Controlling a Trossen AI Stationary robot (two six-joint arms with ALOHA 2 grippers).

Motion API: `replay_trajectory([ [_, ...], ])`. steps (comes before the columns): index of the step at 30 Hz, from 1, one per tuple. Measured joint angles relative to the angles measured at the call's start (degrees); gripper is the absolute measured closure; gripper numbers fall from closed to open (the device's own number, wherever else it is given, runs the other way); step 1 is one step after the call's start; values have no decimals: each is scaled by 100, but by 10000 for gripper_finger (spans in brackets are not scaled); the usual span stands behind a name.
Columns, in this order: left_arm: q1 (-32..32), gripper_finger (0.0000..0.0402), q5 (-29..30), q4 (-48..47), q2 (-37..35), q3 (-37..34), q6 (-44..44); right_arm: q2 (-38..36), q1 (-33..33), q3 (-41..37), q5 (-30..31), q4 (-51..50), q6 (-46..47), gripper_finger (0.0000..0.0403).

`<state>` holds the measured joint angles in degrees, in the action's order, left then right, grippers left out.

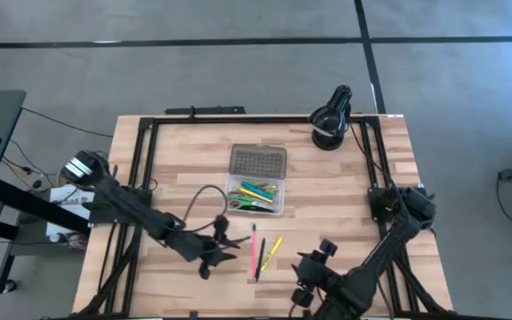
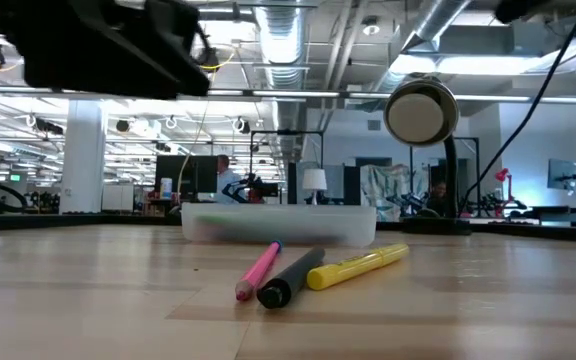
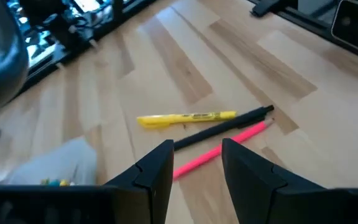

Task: Pick & place school supplies into a supply box
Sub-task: Put the pink pencil into the transparent supply box

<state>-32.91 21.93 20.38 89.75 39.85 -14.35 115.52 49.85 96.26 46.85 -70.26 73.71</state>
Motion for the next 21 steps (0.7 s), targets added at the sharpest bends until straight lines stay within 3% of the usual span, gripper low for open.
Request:
replay_trajectory([
  [10,584,269,-45,-851,1321,1198,445,2,300,-207,219,127,579,244],
  [16,788,269,-76,-943,1693,1460,808,2,311,-207,278,181,540,243],
  [21,1026,269,-657,-958,1729,1478,1377,2,316,-207,275,175,536,247],
])
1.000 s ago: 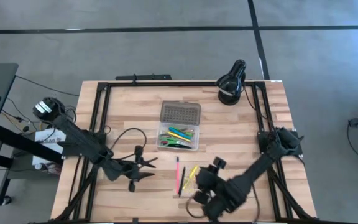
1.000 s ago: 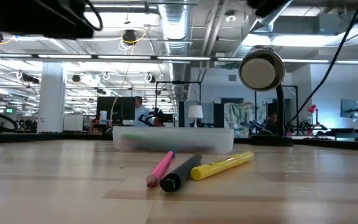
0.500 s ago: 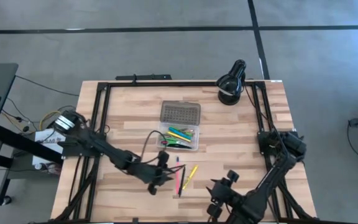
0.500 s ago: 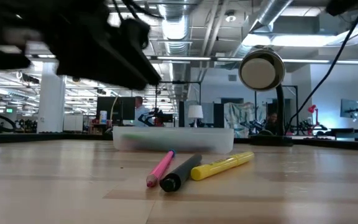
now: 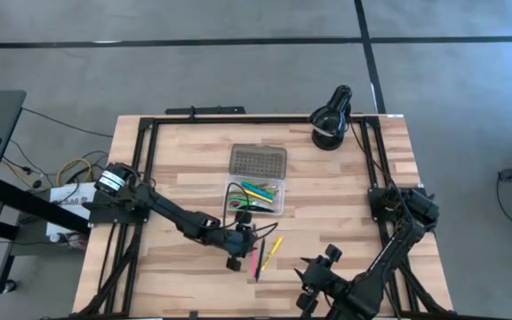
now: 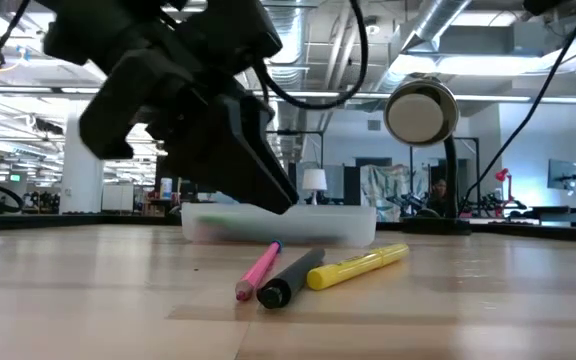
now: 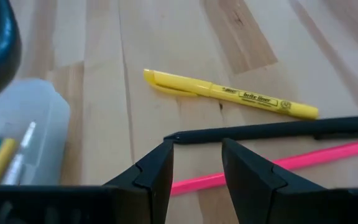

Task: Pick & place school supplies into a supply box
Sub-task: Put the pink pencil into the transparent supply box

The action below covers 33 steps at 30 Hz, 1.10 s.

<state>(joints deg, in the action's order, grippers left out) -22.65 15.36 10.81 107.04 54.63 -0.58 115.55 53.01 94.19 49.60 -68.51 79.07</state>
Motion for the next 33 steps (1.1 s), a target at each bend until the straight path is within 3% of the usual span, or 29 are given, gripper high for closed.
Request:
replay_trajectory([
  [9,98,269,-208,0,0,0,368,0,-2,0,0,-2,-17,250],
  [33,170,269,-365,382,297,-7,120,4,63,0,2,142,-105,260],
])
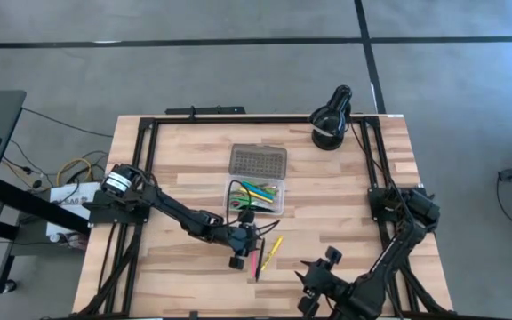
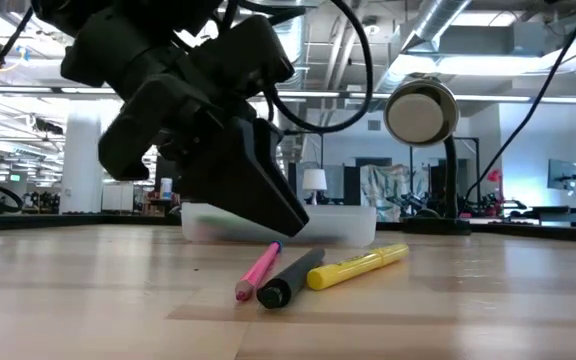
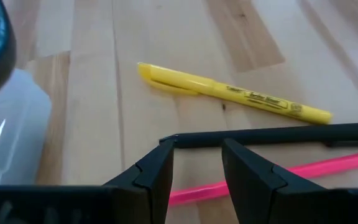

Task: Pick & place school supplies into a supply box
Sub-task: Put the pink pencil into the transparent supply box

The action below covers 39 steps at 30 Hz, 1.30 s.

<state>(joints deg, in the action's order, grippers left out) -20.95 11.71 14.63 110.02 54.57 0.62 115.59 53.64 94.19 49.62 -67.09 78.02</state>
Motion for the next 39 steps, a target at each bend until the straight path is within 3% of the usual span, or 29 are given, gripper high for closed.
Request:
replay_trajectory([
  [17,78,269,-374,-436,129,17,412,0,0,0,20,11,-2,266],
  [34,-56,269,-457,-1728,-284,1,752,0,62,0,153,7,-59,269],
  [39,-344,269,84,-2051,-699,-25,755,0,66,0,156,4,-61,268],
])
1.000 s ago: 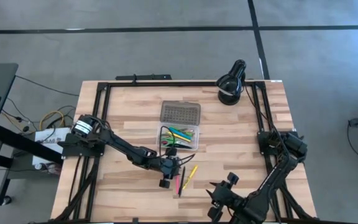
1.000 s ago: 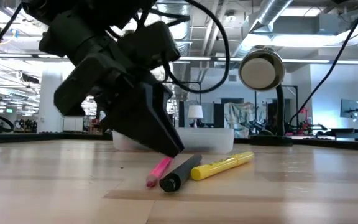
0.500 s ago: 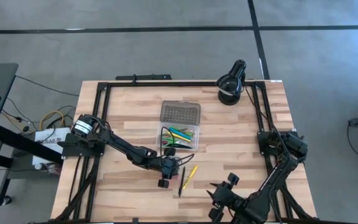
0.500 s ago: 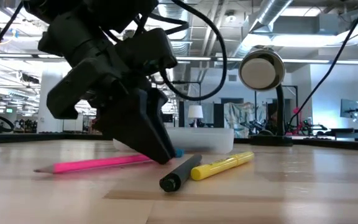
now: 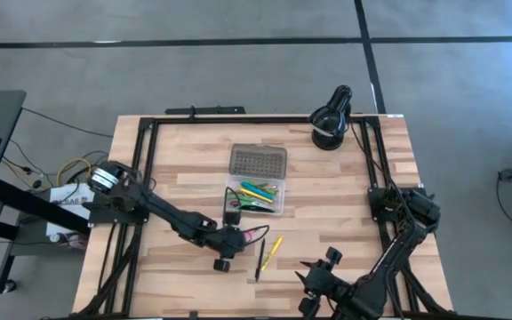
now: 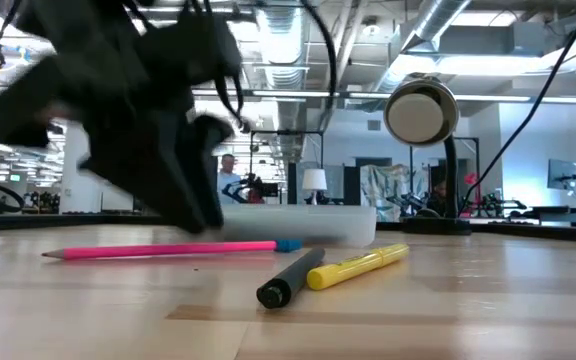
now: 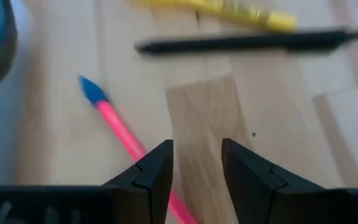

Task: Pick & place school supplies into a supply box
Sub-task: Put the pink pencil into the transparent supply box

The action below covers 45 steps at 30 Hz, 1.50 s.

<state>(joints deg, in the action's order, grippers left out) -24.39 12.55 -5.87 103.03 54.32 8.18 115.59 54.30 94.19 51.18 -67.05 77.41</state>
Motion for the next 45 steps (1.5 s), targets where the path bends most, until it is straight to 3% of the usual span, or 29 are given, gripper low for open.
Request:
replay_trajectory([
  [4,-204,269,812,-574,-312,19,301,0,9,0,-1,0,0,270],
  [6,-222,269,884,-849,-376,9,589,0,7,0,2,0,0,270],
  [16,121,269,523,-776,-242,-19,1349,0,7,0,58,23,0,270],
  [29,430,269,48,-154,37,-136,1200,0,37,-720,18,648,61,269],
  [45,505,269,-272,-562,183,-96,1159,2,37,-743,43,770,9,269],
])
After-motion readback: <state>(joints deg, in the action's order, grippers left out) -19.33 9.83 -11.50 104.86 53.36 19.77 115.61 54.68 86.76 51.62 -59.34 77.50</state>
